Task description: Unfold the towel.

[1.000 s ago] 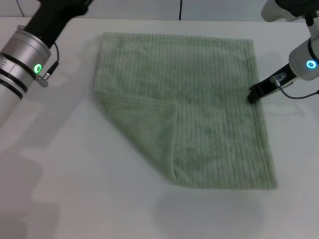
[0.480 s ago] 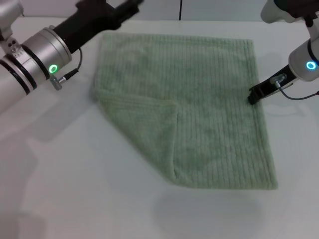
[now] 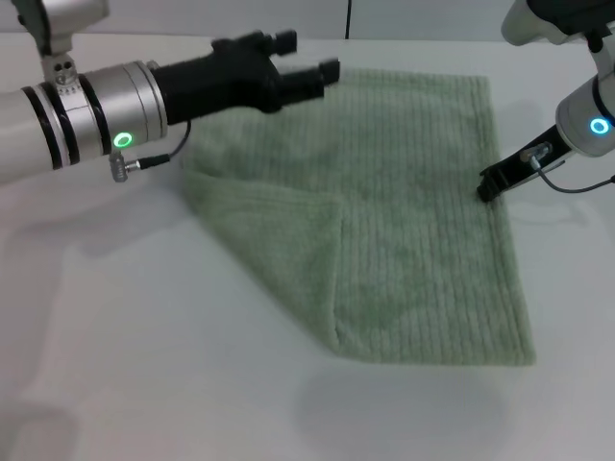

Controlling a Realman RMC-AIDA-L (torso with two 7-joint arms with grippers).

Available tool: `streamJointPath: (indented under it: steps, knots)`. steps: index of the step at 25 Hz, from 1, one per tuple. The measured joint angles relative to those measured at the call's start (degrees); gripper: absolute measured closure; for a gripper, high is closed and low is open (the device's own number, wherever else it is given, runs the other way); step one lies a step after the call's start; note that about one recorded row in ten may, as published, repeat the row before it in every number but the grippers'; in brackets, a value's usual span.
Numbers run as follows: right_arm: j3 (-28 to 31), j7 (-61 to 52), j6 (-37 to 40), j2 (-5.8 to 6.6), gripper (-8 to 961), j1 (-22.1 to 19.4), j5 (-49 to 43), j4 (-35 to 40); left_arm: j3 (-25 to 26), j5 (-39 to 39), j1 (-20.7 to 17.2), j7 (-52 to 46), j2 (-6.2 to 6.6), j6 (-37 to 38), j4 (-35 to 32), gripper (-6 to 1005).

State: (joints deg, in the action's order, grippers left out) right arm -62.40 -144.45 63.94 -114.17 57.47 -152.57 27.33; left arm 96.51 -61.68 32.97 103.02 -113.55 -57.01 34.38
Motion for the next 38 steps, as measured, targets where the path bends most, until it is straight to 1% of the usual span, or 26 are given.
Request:
streamJointPath:
  steps: [1,2,3,6,11,15,22,26,27,29,32,33,36,38]
  knots:
    - [0.0,0.1,0.0,0.0,953,0.0,0.0,0.0,0.0,0.0,0.0,0.0,0.0,0.0,0.0,202]
    - [0.0,0.2,0.0,0.0,953,0.1,0.0,0.0,0.0,-1.9,0.0,-1.3,0.08,-0.1,0.7,202]
    - [0.0,0.2,0.1,0.0,953,0.1,0.0,0.0,0.0,-7.7,0.2,-5.2,0.22,-0.3,2.8,202]
    - [0.0,0.3,0.1,-0.02,953,0.2,0.0,0.0,0.0,-15.8,0.5,-10.4,0.03,-0.5,6.2,202]
    - [0.0,0.4,0.1,-0.04,953,0.4,0.0,-0.6,0.3,-22.4,1.0,-13.6,-0.57,-2.3,9.0,202]
    - [0.0,0.4,0.0,-0.07,953,0.4,0.0,-0.6,0.4,-24.4,1.4,-14.5,-0.86,-3.2,9.7,203]
    - [0.0,0.5,-0.1,-0.09,953,0.4,-0.1,-0.7,0.4,-30.3,2.3,-17.2,-2.09,-3.6,11.4,202]
    - [0.0,0.6,-0.1,-0.1,953,0.4,-0.2,-0.7,0.4,-31.2,2.5,-17.5,-2.24,-3.8,11.7,202]
    - [0.0,0.6,-0.1,-0.1,953,0.4,-0.2,-0.7,0.4,-33.3,3.0,-18.5,-2.64,-3.9,11.8,202]
    - [0.0,0.6,-0.1,-0.1,953,0.4,-0.3,-0.7,0.4,-34.7,3.4,-19.2,-3.08,-3.9,11.8,202]
    - [0.0,0.7,-0.1,-0.1,953,0.4,-0.3,-0.7,0.4,-34.7,3.4,-19.2,-3.08,-3.9,11.8,202]
    - [0.0,0.7,-0.1,-0.09,953,0.4,-0.3,-0.7,0.6,-38.1,4.1,-20.4,-4.14,-2.9,11.9,203]
    - [0.0,0.9,-0.1,-0.1,953,0.4,-0.4,-0.7,0.6,-39.3,4.4,-20.9,-4.39,-2.3,12.0,203]
    - [0.0,1.1,0.0,-0.1,953,0.5,-0.4,-0.7,-0.2,-40.7,5.0,-22.3,-4.67,0.0,11.9,203]
